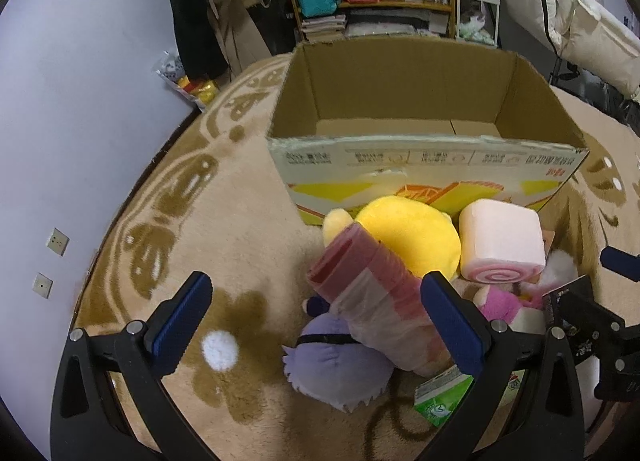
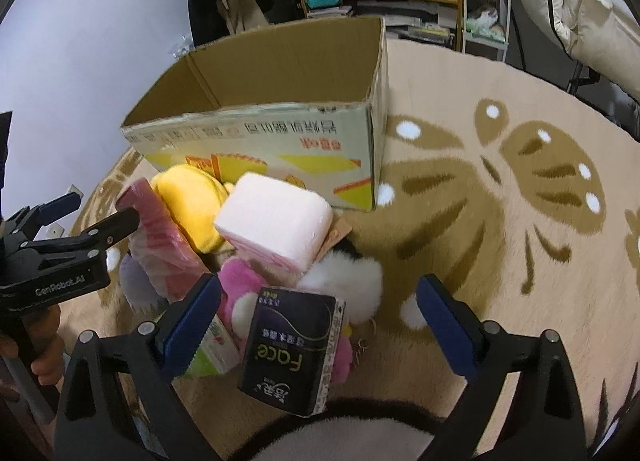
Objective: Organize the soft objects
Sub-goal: 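Grasp the pink-wrapped roll with the left tool while the right tool grasps the black Face tissue pack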
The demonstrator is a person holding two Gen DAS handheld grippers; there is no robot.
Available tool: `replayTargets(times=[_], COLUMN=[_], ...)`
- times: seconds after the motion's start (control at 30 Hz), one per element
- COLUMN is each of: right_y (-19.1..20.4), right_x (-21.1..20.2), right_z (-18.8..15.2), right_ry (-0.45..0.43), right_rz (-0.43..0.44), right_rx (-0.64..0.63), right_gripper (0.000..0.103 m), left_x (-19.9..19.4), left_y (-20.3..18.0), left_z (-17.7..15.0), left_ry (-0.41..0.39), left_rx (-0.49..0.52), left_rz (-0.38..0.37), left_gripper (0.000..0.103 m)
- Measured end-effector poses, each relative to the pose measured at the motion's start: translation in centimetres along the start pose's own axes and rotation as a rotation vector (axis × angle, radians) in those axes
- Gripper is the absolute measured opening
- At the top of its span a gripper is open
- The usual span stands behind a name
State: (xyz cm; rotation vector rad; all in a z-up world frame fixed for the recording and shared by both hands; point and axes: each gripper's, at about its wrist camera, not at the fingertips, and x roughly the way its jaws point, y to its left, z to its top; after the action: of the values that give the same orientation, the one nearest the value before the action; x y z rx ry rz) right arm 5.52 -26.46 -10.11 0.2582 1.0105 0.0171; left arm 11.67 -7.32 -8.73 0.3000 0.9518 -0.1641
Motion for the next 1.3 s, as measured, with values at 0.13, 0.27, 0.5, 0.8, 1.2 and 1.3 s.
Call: replayTargets(times=[0.13,0.27,0.5,0.8,1.2,1.3], right_y=[-0.1,0.0,0.1,0.0,0.7,1.0], right_x=[0.6,0.7,2.6,3.1,2.7,2.3], right_z=[-0.4,-0.5,-0.6,-0.6,-1.4,-1.3], right_ry=[0.038,0.046,0.098,0.112,0.125,0.111], right_rz=[0.007,0.018,0.059,0.059,0.060,0.062], right_rx=[0.002,-0.003,-0.017,-0.018,-0.038,-0.047], right_gripper=[0.089,0.089,0.083,0.081,0.062,0.055], left_x=[1.1,2.0,3.6,4.6,5.1,5.0], left_y=[-0.5,-0.7,-1.5,-2.3,-2.4,-2.6], left_z=[-0.2,-0.2,-0.1,-0.2,-0.6,-0.9], left_ry=[0.016,0.039,0.070,0.107,0.123,0.125], left_rx=[0.016,0.010,0.027,0.025,0.008,0.019], left_rz=[-0.003,-0.020,-0.033,-0.048,-0.063,-0.096], left_gripper=[0.103,0.103,0.103,0.103,0.089,0.071])
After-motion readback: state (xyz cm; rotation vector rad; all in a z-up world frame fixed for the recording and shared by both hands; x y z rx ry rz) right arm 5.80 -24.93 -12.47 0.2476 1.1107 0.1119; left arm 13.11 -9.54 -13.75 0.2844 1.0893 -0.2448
